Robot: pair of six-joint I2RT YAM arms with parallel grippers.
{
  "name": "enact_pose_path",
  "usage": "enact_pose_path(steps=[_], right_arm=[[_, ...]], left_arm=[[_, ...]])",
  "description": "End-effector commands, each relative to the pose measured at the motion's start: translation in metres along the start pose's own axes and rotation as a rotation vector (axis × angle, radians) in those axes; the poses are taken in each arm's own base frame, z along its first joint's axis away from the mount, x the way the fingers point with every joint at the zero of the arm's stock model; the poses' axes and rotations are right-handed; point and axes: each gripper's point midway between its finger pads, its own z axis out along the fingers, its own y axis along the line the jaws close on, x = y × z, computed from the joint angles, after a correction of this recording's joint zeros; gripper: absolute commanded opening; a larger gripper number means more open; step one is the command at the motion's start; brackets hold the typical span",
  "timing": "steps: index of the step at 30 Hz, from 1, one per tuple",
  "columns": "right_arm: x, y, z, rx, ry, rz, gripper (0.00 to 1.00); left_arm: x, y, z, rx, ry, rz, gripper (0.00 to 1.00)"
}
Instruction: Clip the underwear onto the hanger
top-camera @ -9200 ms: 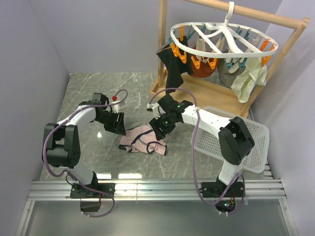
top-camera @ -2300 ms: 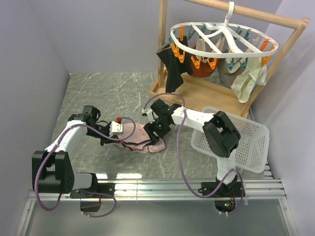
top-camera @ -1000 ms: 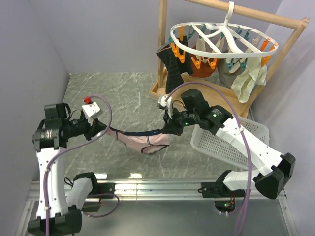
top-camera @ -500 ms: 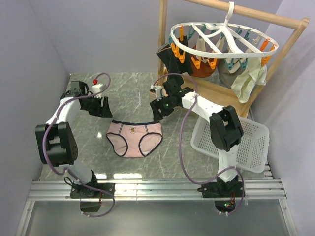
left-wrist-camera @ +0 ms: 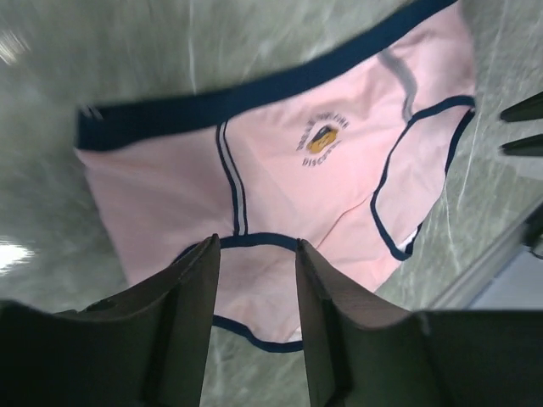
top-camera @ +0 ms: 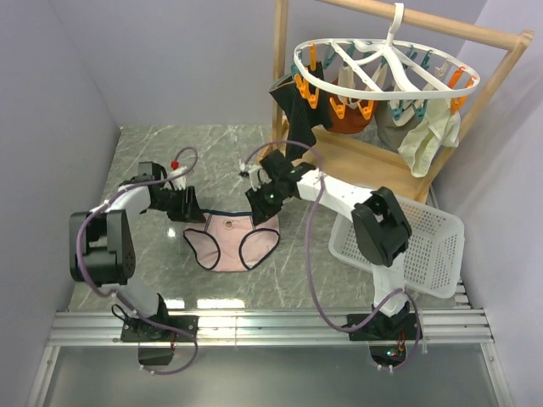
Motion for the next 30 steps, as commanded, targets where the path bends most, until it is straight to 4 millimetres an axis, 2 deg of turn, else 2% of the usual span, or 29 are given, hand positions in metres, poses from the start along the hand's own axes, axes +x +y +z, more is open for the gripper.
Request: enact_pose_path(steps=[1, 8, 9, 12, 14, 15, 17, 18, 19, 20, 21, 22, 23, 26, 29, 30], right_arm=[[0.041, -0.011, 0.022, -0.020, 0.120, 0.090, 0.31], [0.094, -0.010, 0.033, -0.053, 0.243, 0.169, 0.31], [0.107, -0.011, 0.033, -0.053, 0.268, 0.177, 0.31], [0.127, -0.014, 0.028, -0.048, 0.310, 0.183, 0.30], [0.128, -0.012, 0.020, -0.048, 0.313, 0.171, 0.29], [0.124, -0.009, 0.012, -0.049, 0.301, 0.138, 0.29], [0.113, 0.002, 0.001, -0.090, 0.271, 0.107, 0.31], [0.097, 0.008, -0.006, -0.108, 0.234, 0.072, 0.32], [0.083, 0.016, -0.017, -0.122, 0.194, 0.053, 0.33], [0.071, 0.025, -0.023, -0.150, 0.159, 0.041, 0.34], [0.047, 0.032, -0.032, -0.160, 0.103, 0.024, 0.34], [0.037, 0.035, -0.034, -0.169, 0.082, 0.026, 0.34], [0.019, 0.040, -0.040, -0.183, 0.042, 0.018, 0.34], [0.009, 0.033, -0.031, -0.177, 0.038, 0.063, 0.34], [0.011, 0.005, -0.013, -0.100, 0.030, 0.106, 0.34], [0.018, -0.007, -0.002, -0.078, 0.045, 0.124, 0.34]], left_arm=[[0.004, 0.001, 0.017, 0.054, 0.013, -0.095, 0.46], [0.015, 0.013, 0.034, 0.063, 0.071, -0.174, 0.44], [0.015, 0.016, 0.033, 0.063, 0.073, -0.191, 0.44], [0.018, 0.024, 0.028, 0.058, 0.072, -0.228, 0.48], [0.019, 0.023, 0.021, 0.067, 0.082, -0.224, 0.49], [0.011, 0.019, 0.013, 0.081, 0.056, -0.170, 0.50], [0.009, 0.006, 0.000, 0.121, 0.050, -0.126, 0.52], [0.003, -0.001, -0.006, 0.145, 0.031, -0.068, 0.53], [-0.006, -0.017, -0.015, 0.204, -0.007, -0.033, 0.54], [-0.009, -0.023, -0.020, 0.224, -0.021, -0.019, 0.54], [-0.014, -0.030, -0.022, 0.243, -0.038, -0.010, 0.54], [-0.019, -0.036, -0.025, 0.261, -0.055, 0.004, 0.54], [-0.021, -0.036, -0.023, 0.256, -0.060, -0.014, 0.54], [-0.030, -0.022, -0.007, 0.189, -0.085, -0.015, 0.53], [-0.034, -0.002, 0.010, 0.141, -0.079, -0.082, 0.51], [-0.034, 0.003, 0.015, 0.132, -0.072, -0.135, 0.51]])
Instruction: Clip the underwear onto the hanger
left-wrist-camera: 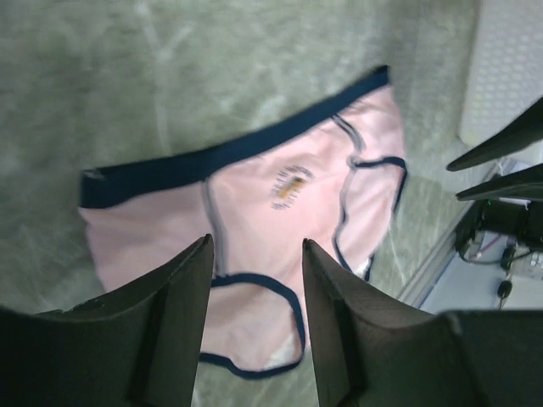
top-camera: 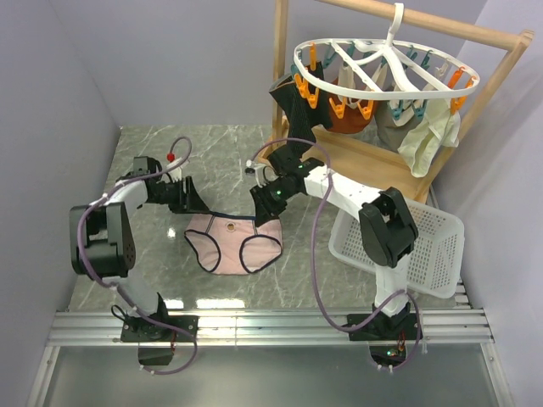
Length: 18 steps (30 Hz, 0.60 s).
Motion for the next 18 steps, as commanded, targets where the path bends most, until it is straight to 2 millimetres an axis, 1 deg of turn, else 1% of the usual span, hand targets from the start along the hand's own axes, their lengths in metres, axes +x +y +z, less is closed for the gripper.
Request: enact_pose_path(steps=[1, 4, 5, 6, 9, 11, 12, 13, 14, 16, 18], right_arm=[[0.004, -0.036, 0.011, 0.073, -0.002, 0.079, 0.34], [0.014, -0.061, 0.020, 0.125, 0.012, 0.108, 0.34], [0.018, -0.065, 0.022, 0.137, 0.018, 0.114, 0.34], [0.026, -0.073, 0.025, 0.151, 0.039, 0.134, 0.34], [0.045, -0.082, 0.030, 0.178, 0.087, 0.168, 0.33], [0.059, -0.090, 0.030, 0.211, 0.117, 0.181, 0.33], [0.061, -0.092, 0.030, 0.218, 0.121, 0.185, 0.33], [0.063, -0.097, 0.027, 0.231, 0.120, 0.194, 0.33], [0.065, -0.102, 0.024, 0.252, 0.121, 0.191, 0.32], [0.060, -0.107, 0.015, 0.265, 0.096, 0.193, 0.32], [0.049, -0.101, 0.003, 0.264, 0.064, 0.164, 0.34]], left_arm=[[-0.020, 0.021, 0.011, -0.051, -0.050, -0.058, 0.51], [-0.023, 0.028, 0.017, -0.057, -0.050, -0.076, 0.51], [-0.023, 0.032, 0.019, -0.071, -0.046, -0.086, 0.50], [-0.022, 0.038, 0.021, -0.083, -0.038, -0.095, 0.50], [-0.016, 0.051, 0.028, -0.116, -0.013, -0.119, 0.49], [-0.017, 0.055, 0.031, -0.127, -0.010, -0.126, 0.48], [-0.017, 0.057, 0.034, -0.124, -0.006, -0.134, 0.47], [-0.019, 0.057, 0.035, -0.122, -0.009, -0.136, 0.47], [-0.025, 0.056, 0.036, -0.120, -0.018, -0.135, 0.47], [-0.032, 0.050, 0.039, -0.100, -0.026, -0.119, 0.48], [-0.047, 0.036, 0.042, -0.083, -0.033, -0.056, 0.51]])
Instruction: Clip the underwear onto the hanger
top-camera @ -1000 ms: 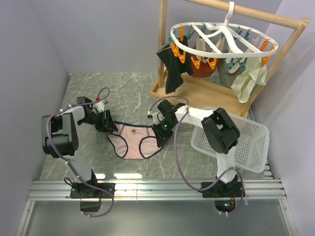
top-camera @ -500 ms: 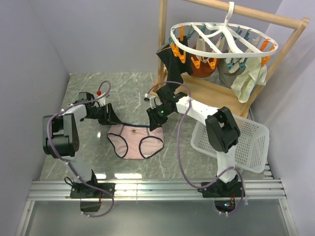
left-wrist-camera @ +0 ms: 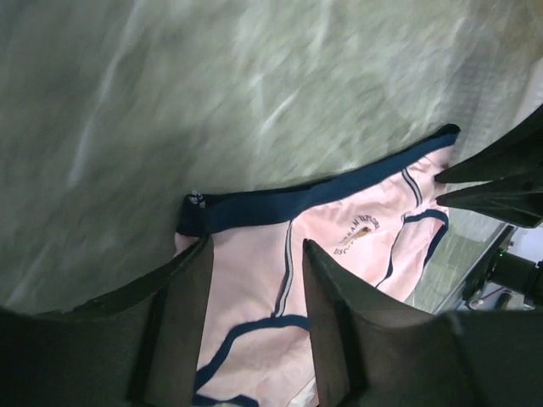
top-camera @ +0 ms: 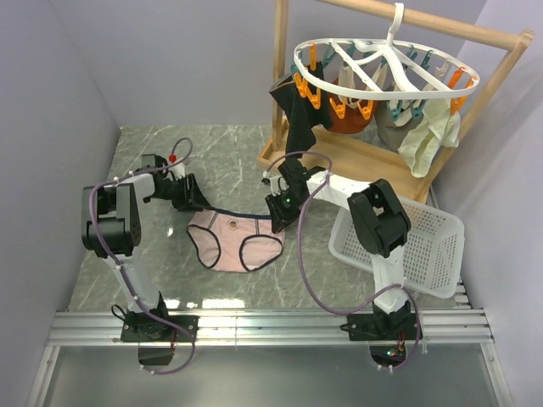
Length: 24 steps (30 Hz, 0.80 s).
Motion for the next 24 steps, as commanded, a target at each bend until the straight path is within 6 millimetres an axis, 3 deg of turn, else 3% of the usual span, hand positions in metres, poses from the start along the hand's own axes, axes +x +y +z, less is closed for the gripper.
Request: enact_pose_path(steps=[1, 4, 5, 6, 7, 8, 10, 11, 14, 16, 17, 19, 21, 22, 23, 24], right_arm=[[-0.008, -0.016, -0.024, 0.090, -0.053, -0.034, 0.36], [-0.025, 0.006, -0.057, 0.066, -0.144, -0.110, 0.42], [-0.032, 0.016, -0.076, 0.064, -0.197, -0.149, 0.45], [-0.034, 0.026, -0.086, 0.041, -0.221, -0.176, 0.50], [-0.034, 0.033, -0.095, 0.034, -0.244, -0.197, 0.52], [-0.042, 0.046, -0.119, 0.037, -0.318, -0.249, 0.54], [-0.042, 0.058, -0.140, 0.044, -0.387, -0.301, 0.62], [-0.041, 0.066, -0.159, 0.061, -0.447, -0.348, 0.65], [-0.032, 0.073, -0.191, 0.121, -0.538, -0.429, 0.70], [-0.025, 0.072, -0.201, 0.161, -0.578, -0.474, 0.73], [-0.025, 0.081, -0.220, 0.177, -0.644, -0.507, 0.75], [-0.023, 0.083, -0.234, 0.213, -0.690, -0.516, 0.77], [-0.026, 0.088, -0.255, 0.247, -0.770, -0.521, 0.81], [-0.029, 0.091, -0.265, 0.258, -0.802, -0.516, 0.83], [-0.032, 0.098, -0.282, 0.276, -0.861, -0.521, 0.84], [-0.035, 0.102, -0.292, 0.282, -0.900, -0.514, 0.86]], left_arm=[[-0.036, -0.032, -0.001, 0.044, -0.065, 0.128, 0.52], [-0.059, -0.073, -0.019, 0.106, -0.140, 0.261, 0.59], [-0.068, -0.085, -0.027, 0.120, -0.174, 0.298, 0.64], [-0.077, -0.103, -0.045, 0.130, -0.229, 0.353, 0.66], [-0.088, -0.115, -0.056, 0.136, -0.286, 0.409, 0.77], [-0.094, -0.135, -0.078, 0.139, -0.358, 0.476, 0.83], [-0.111, -0.162, -0.106, 0.142, -0.501, 0.598, 0.89], [-0.108, -0.178, -0.124, 0.151, -0.562, 0.639, 0.97], [-0.114, -0.220, -0.161, 0.220, -0.712, 0.749, 0.99], [-0.117, -0.242, -0.177, 0.288, -0.762, 0.707, 0.99], [-0.120, -0.257, -0.188, 0.327, -0.798, 0.753, 0.99], [-0.129, -0.272, -0.201, 0.361, -0.846, 0.707, 0.99], [-0.134, -0.277, -0.193, 0.413, -0.791, 0.696, 0.99], [-0.139, -0.290, -0.199, 0.445, -0.782, 0.727, 0.99], [-0.140, -0.289, -0.179, 0.465, -0.720, 0.707, 0.99], [-0.146, -0.293, -0.178, 0.454, -0.740, 0.728, 0.99]])
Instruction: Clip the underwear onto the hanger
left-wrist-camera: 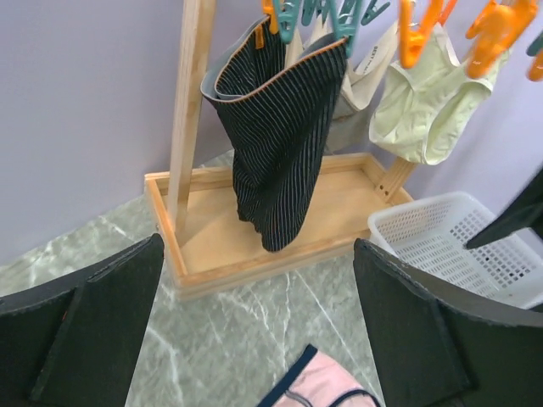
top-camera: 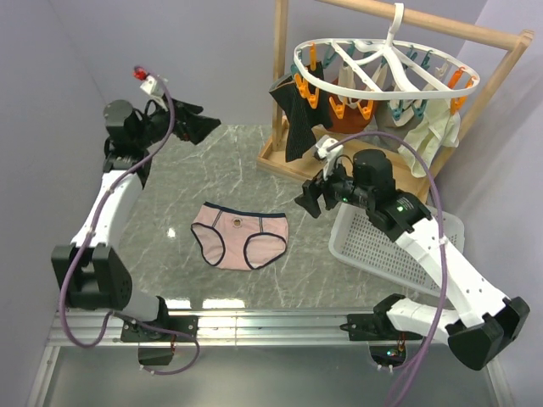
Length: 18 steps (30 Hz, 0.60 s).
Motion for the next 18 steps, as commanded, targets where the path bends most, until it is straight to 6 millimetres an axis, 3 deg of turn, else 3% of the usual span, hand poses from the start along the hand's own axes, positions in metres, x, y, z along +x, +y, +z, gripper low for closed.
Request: enact_pose_path(steps=[1, 4, 9, 10, 12, 16, 18], right_arm=[[-0.056, -0.016, -0.026, 0.133, -0.200, 0.003, 0.88], [-0.098, -0.026, -0.057, 0.241, -0.373, 0.078, 1.00], [-0.131, -0.021, -0.087, 0.250, -0.478, 0.096, 0.97], [-0.134, -0.023, -0.089, 0.261, -0.491, 0.134, 0.95], [-0.147, -0.028, -0.096, 0.286, -0.543, 0.167, 0.94], [-0.170, -0.024, -0.101, 0.254, -0.619, 0.189, 0.90], [-0.178, -0.022, -0.101, 0.236, -0.634, 0.193, 0.88]], left_arm=[[-0.004, -0.013, 0.025, 0.091, -0.005, -0.009, 0.99], [-0.008, -0.045, 0.045, 0.138, -0.065, 0.160, 0.99], [0.002, -0.079, 0.074, 0.217, -0.118, 0.218, 0.96], [0.002, -0.092, 0.082, 0.231, -0.148, 0.218, 0.95], [0.003, -0.099, 0.095, 0.232, -0.196, 0.190, 0.93], [-0.014, -0.136, 0.120, 0.340, -0.333, 0.179, 0.87], [-0.013, -0.135, 0.138, 0.357, -0.361, 0.146, 0.84]])
